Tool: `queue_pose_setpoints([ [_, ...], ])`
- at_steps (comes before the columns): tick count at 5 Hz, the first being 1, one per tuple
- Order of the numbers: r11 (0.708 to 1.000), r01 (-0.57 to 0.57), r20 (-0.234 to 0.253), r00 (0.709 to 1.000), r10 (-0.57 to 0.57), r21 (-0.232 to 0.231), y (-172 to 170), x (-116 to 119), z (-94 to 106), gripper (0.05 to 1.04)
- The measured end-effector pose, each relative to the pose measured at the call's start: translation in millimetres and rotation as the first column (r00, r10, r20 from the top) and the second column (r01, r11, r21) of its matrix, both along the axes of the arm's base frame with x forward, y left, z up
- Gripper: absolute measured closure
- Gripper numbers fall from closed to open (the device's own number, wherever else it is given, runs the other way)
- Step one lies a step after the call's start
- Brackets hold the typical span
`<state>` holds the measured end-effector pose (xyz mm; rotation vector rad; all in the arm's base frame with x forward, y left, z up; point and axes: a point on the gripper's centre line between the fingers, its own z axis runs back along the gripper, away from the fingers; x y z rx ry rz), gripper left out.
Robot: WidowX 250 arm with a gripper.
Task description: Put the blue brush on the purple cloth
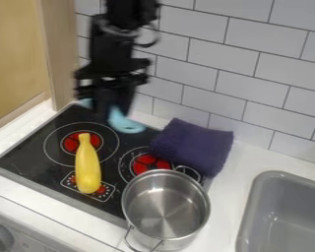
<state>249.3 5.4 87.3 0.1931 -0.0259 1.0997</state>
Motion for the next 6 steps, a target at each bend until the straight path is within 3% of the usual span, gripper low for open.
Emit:
queue_pose_setpoints([
  [1, 0.999, 0.000, 0.033, 0.999, 0.001, -0.039, -22.6, 25.5, -0.5, 0.774],
  [2, 0.999, 0.010, 0.048, 0.999, -0.008, -0.045, -40.4, 50.5, -8.2, 0.774],
  [3, 0.996, 0.013, 0.024, 1.000, -0.011, -0.086, -54.6, 78.1, -23.4, 0.774],
  [4, 0.997, 0.009, -0.005, 1.000, -0.009, -0.075, -56.7, 91.5, -44.1, 0.774],
  [6, 0.998, 0.030, -0.048, 0.998, -0.032, -0.049, -60.2, 91.6, -68.5, 0.774],
])
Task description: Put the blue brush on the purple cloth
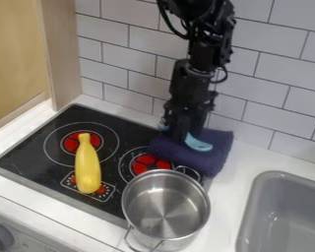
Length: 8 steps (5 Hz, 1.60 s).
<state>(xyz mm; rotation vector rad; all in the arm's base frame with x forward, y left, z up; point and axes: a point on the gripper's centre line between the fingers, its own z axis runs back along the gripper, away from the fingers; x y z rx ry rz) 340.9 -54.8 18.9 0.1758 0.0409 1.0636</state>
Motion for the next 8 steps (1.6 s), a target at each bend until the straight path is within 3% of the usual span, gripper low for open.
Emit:
queue_pose_setpoints([
  [1, 1.000, 0.010, 0.011, 1.000, -0.010, -0.023, -4.4, 1.5, -0.9, 0.705],
  [2, 0.998, 0.053, -0.023, 0.998, -0.054, -0.035, -4.8, -2.9, -0.1, 0.403],
  [3, 0.997, 0.062, -0.010, 0.998, -0.063, -0.036, -4.5, -3.0, 11.4, 0.121],
  [5, 0.994, 0.107, -0.026, 0.994, -0.108, -0.012, 4.8, -9.3, 35.5, 0.079],
  [6, 0.957, 0.287, -0.025, 0.957, -0.288, -0.038, 17.0, -12.0, 56.2, 0.085],
  [7, 0.866, 0.497, -0.081, 0.862, -0.500, -0.050, 41.1, -28.4, 58.1, 0.085],
  [8, 0.714, 0.696, -0.069, 0.710, -0.700, -0.076, 44.2, -29.8, 60.4, 0.085],
])
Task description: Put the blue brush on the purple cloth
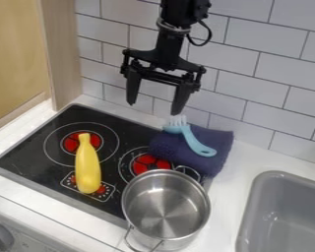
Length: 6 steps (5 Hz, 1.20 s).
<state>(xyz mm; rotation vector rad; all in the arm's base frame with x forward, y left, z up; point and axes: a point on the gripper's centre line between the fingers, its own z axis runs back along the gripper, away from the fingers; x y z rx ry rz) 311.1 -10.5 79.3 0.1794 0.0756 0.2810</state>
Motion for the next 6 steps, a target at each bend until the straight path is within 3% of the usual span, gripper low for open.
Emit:
queue_pose_setpoints([
  [1, 0.988, 0.156, -0.026, 0.987, -0.156, 0.009, 2.6, 0.0, -0.8, 0.085],
  [2, 0.969, 0.249, -0.069, 0.966, -0.248, 0.001, 0.5, -19.6, -1.6, 0.085],
  [3, 0.954, 0.298, -0.102, 0.949, -0.300, -0.036, 4.0, -38.9, 2.2, 0.085],
  [4, 0.933, 0.360, -0.118, 0.925, -0.360, -0.024, 4.9, -45.3, -4.4, 0.085],
  [5, 0.896, 0.443, -0.115, 0.892, -0.437, 0.033, -26.2, -57.4, -0.7, 0.085],
  [6, 0.863, 0.503, -0.096, 0.862, -0.498, 0.045, -59.2, -78.4, 4.1, 0.085],
])
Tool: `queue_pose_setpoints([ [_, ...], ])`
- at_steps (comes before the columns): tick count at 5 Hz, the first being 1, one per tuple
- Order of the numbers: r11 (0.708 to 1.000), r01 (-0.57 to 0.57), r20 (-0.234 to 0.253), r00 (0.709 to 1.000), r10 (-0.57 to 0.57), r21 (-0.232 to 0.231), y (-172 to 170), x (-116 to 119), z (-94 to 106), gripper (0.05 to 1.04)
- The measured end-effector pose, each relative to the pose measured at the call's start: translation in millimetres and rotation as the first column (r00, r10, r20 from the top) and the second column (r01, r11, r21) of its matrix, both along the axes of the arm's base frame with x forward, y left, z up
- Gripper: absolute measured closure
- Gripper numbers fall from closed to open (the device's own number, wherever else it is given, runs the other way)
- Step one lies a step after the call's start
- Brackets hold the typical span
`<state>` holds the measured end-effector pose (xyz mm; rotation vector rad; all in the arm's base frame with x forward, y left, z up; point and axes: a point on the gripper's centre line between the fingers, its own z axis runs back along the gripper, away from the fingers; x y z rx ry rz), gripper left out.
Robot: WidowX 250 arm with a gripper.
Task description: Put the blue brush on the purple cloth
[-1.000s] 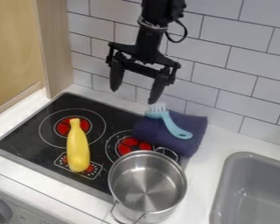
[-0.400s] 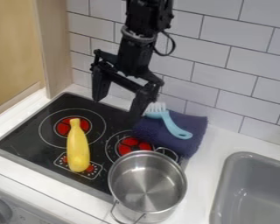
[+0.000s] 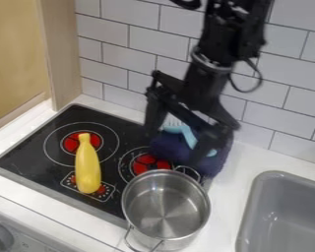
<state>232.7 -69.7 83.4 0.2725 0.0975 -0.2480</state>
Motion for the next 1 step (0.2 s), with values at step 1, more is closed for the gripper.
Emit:
queue_pose_setpoints([
  [1, 1.000, -0.013, -0.011, 1.000, 0.013, -0.025, -15.5, -22.7, -1.9, 0.085],
])
